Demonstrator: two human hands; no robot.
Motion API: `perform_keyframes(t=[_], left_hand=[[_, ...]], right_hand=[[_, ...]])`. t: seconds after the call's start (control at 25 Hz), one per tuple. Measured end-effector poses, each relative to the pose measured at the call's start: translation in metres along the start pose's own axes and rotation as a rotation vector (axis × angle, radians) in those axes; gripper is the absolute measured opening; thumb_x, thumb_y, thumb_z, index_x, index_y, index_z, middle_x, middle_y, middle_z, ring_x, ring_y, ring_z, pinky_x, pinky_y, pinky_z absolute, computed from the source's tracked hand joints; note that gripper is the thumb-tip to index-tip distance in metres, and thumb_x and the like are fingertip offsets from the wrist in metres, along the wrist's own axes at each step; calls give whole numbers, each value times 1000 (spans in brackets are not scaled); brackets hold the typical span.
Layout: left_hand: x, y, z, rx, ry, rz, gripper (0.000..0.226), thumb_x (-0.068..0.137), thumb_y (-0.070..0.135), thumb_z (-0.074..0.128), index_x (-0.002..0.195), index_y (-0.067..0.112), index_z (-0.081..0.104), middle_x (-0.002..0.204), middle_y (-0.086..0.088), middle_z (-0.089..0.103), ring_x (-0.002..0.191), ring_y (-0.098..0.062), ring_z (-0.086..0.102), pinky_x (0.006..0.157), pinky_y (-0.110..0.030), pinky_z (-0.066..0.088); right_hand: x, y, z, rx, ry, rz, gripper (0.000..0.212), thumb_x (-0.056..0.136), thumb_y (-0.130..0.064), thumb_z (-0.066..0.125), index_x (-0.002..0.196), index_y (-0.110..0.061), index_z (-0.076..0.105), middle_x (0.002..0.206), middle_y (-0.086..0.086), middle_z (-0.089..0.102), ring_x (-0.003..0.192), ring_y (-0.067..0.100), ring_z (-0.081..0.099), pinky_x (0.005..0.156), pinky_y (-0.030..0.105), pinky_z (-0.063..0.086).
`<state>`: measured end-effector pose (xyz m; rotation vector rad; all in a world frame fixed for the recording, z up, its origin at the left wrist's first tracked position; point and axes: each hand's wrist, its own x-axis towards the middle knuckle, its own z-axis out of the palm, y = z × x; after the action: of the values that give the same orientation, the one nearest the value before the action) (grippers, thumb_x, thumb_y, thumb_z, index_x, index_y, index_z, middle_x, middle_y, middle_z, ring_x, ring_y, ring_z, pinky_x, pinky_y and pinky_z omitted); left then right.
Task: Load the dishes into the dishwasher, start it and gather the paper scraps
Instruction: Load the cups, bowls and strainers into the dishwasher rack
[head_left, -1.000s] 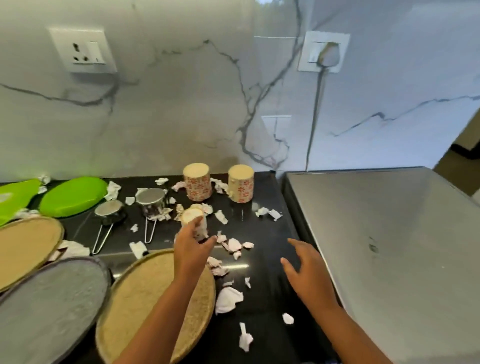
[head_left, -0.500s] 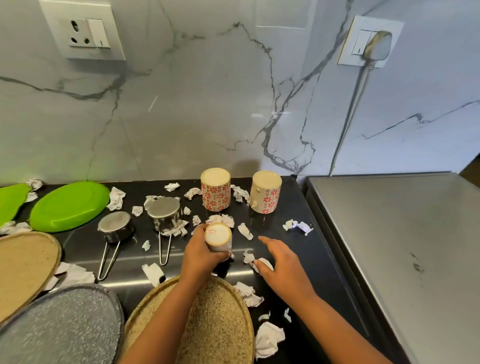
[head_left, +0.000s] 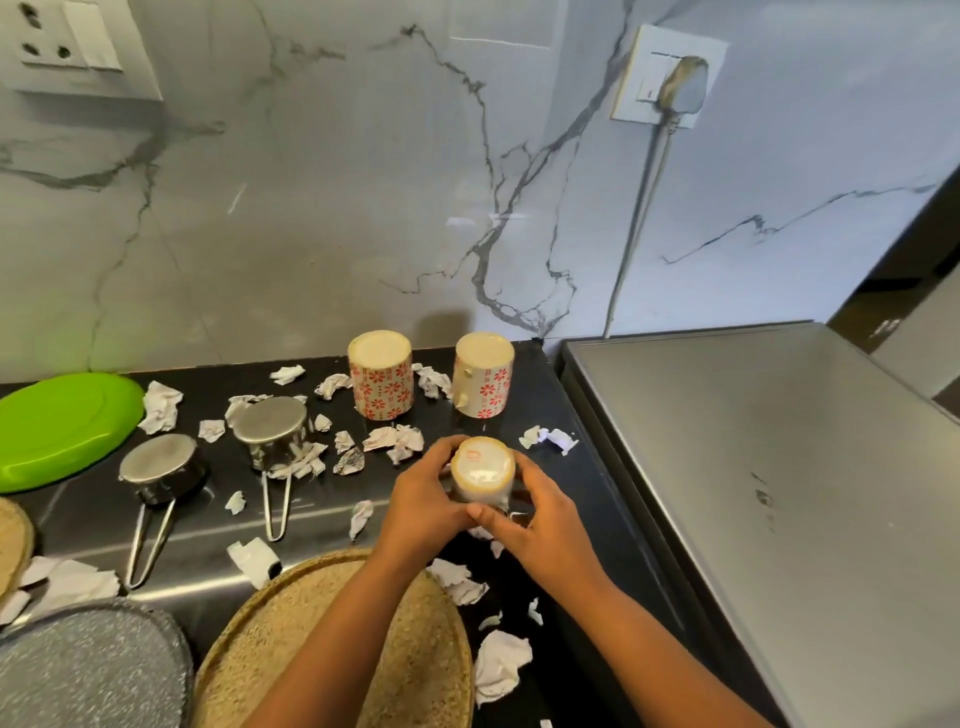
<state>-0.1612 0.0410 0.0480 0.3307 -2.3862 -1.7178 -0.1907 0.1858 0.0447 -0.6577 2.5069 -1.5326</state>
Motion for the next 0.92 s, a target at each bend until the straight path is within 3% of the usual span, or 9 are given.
perform_keyframes(t=[0.08, 0.28, 0.4, 0.52, 0.6, 0.8, 0.92], left_hand=[[0, 12, 23, 13, -89, 72, 63, 60, -1, 79, 99, 42, 55, 98, 20, 65, 92, 12, 59, 74, -6, 46], [-4, 39, 98, 32, -349, 198, 65, 55, 6, 77, 109, 36, 57, 101, 18, 67, 96, 8, 60, 80, -9, 46], [-15, 56, 156, 15, -537, 281, 66, 55, 17, 75, 117, 28, 56, 110, 14, 65, 103, 4, 60, 89, -12, 46], [-31, 70, 221, 42, -697, 348, 69, 58, 13, 82, 120, 27, 53, 116, 13, 59, 110, -1, 56, 89, -9, 44], [-45, 76, 266, 81, -793, 369, 74, 61, 17, 86, 126, 25, 51, 122, 14, 54, 114, -2, 50, 90, -15, 46], [-68, 83, 360, 163, -837, 413, 65, 71, 23, 80, 129, 20, 52, 127, 9, 52, 116, -6, 47, 94, -22, 44], [-78, 86, 402, 241, -771, 467, 54, 76, 24, 75, 126, 18, 54, 122, 9, 53, 113, -12, 50, 95, -21, 37]], right_hand=[[-8, 2, -20, 81, 86, 28, 57, 70, -41, 77, 118, -44, 46, 114, -24, 57, 107, -8, 54, 87, 12, 46], [-50, 27, -83, 81, 319, 180, 58, 65, -28, 83, 111, -38, 49, 103, -28, 57, 96, -19, 52, 78, 5, 43], [-89, 50, -128, 29, 492, 255, 55, 61, -27, 86, 103, -39, 52, 98, -20, 63, 91, -10, 57, 73, 10, 47], [-138, 68, -169, 6, 650, 321, 52, 62, -25, 85, 102, -37, 53, 95, -20, 63, 90, -7, 59, 69, 8, 47], [-176, 80, -197, 24, 763, 390, 51, 63, -27, 85, 104, -33, 54, 95, -17, 64, 88, 1, 61, 67, 12, 50], [-266, 121, -256, 42, 1083, 571, 53, 60, -21, 86, 101, -31, 54, 89, -12, 65, 81, 5, 63, 62, 15, 52], [-312, 148, -278, 40, 1195, 677, 53, 62, -23, 86, 102, -29, 52, 95, -5, 65, 86, 13, 64, 70, 27, 55]])
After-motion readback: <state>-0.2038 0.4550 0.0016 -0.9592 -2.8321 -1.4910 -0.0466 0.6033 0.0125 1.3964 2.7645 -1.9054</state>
